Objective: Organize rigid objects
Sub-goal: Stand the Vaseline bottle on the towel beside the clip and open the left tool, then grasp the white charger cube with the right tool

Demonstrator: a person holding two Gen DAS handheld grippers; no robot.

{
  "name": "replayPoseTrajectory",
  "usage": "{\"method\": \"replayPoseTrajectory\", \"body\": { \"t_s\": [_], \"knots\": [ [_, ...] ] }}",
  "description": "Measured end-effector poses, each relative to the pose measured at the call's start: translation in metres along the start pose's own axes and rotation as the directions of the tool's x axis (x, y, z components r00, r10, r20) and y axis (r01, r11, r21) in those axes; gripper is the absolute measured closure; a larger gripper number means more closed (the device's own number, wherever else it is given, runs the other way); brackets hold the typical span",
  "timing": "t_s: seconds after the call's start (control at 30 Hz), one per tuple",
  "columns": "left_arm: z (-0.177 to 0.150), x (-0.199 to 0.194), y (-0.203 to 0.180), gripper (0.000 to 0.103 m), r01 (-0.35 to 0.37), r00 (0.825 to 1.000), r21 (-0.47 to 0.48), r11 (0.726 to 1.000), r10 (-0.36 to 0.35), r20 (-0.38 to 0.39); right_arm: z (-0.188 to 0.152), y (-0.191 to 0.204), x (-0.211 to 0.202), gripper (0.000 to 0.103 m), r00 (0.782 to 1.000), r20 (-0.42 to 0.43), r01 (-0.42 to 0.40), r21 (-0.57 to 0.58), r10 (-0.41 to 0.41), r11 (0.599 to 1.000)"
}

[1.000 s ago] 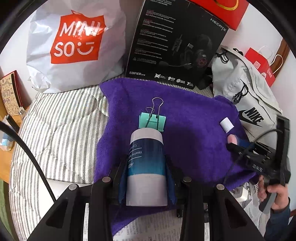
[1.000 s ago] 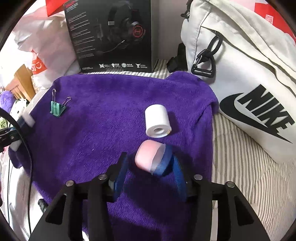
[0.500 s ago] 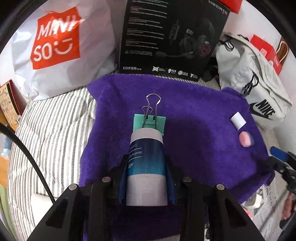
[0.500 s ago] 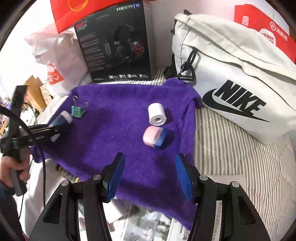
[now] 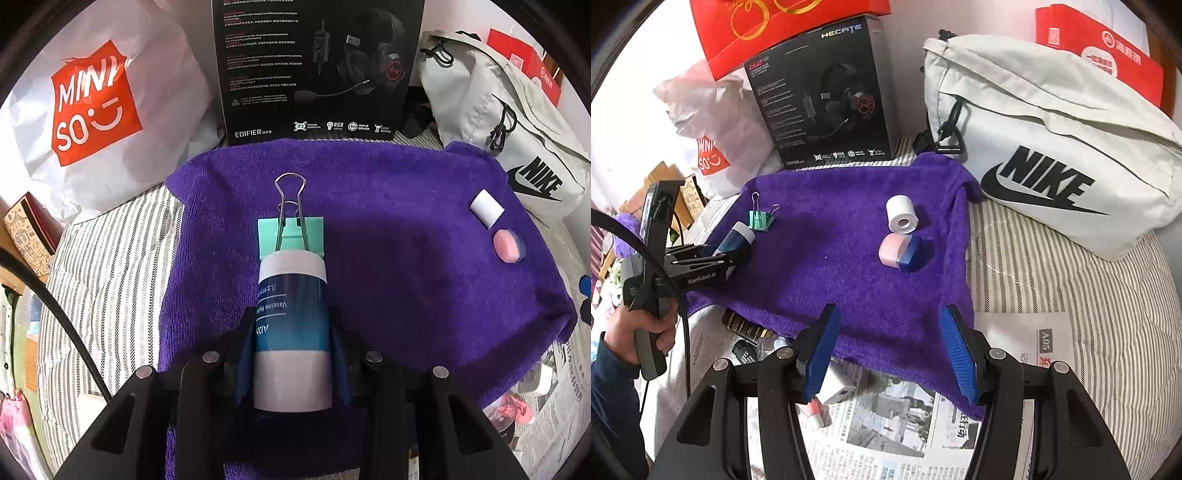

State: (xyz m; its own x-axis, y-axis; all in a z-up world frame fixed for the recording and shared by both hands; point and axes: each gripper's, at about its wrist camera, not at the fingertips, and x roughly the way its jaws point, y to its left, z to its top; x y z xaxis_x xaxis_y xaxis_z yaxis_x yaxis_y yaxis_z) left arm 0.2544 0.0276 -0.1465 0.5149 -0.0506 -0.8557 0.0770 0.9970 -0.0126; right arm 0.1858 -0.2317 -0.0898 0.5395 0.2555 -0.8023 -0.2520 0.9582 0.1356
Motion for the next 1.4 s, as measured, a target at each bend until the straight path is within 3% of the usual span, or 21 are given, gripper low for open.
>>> {"method": "replayPoseTrajectory", "body": {
  "t_s": [0.13, 0.2, 0.4, 0.6, 0.8, 0.97, 1.33, 1.4],
  "knots": [
    [-0.005, -0.003, 0.001, 0.06, -0.004, 1.0, 0.003, 1.0, 0.004, -0.019, -0.003, -0.004, -0.008, 0.046, 1.0, 0.006, 0.0, 0.011, 0.0, 1.0],
    [-0.007, -0.004, 0.002, 0.052, -0.006, 1.0, -0.002, 1.0, 0.006, -0.029, -0.005, -0.006, -0.013, 0.046, 1.0, 0.012, 0.0, 0.017, 0.0, 1.0],
    [-0.018, -0.017, 0.001, 0.051, -0.012, 0.999, -0.008, 1.0, 0.011, -0.045, -0.012, -0.007, -0.026, 0.046, 1.0, 0.019, -0.002, 0.02, 0.002, 1.0],
    [-0.035, -0.062, 0.002, 0.048, 0.018, 1.0, -0.026, 1.0, -0.017, 0.018, -0.023, 0.0, -0.034, 0.046, 1.0, 0.018, -0.017, 0.0, 0.017, 1.0],
    [-0.06, -0.097, 0.015, 0.045, 0.084, 0.995, -0.086, 0.993, -0.078, 0.065, -0.042, 0.027, -0.027, 0.046, 0.999, -0.016, -0.048, -0.084, 0.047, 0.995],
    [-0.078, -0.102, 0.026, 0.045, 0.107, 0.993, -0.112, 0.988, -0.102, 0.057, -0.053, 0.04, -0.007, 0.046, 0.999, -0.031, -0.045, -0.158, 0.04, 0.986],
    [-0.102, -0.088, 0.021, 0.045, 0.134, 0.991, -0.127, 0.983, -0.136, -0.003, -0.058, 0.049, 0.028, 0.057, 0.998, -0.055, -0.009, -0.242, -0.005, 0.97],
    [-0.104, -0.088, 0.018, 0.045, 0.141, 0.99, -0.118, 0.983, -0.143, -0.009, -0.057, 0.052, 0.034, 0.074, 0.998, -0.064, -0.026, -0.256, 0.01, 0.966]
  ]
}}
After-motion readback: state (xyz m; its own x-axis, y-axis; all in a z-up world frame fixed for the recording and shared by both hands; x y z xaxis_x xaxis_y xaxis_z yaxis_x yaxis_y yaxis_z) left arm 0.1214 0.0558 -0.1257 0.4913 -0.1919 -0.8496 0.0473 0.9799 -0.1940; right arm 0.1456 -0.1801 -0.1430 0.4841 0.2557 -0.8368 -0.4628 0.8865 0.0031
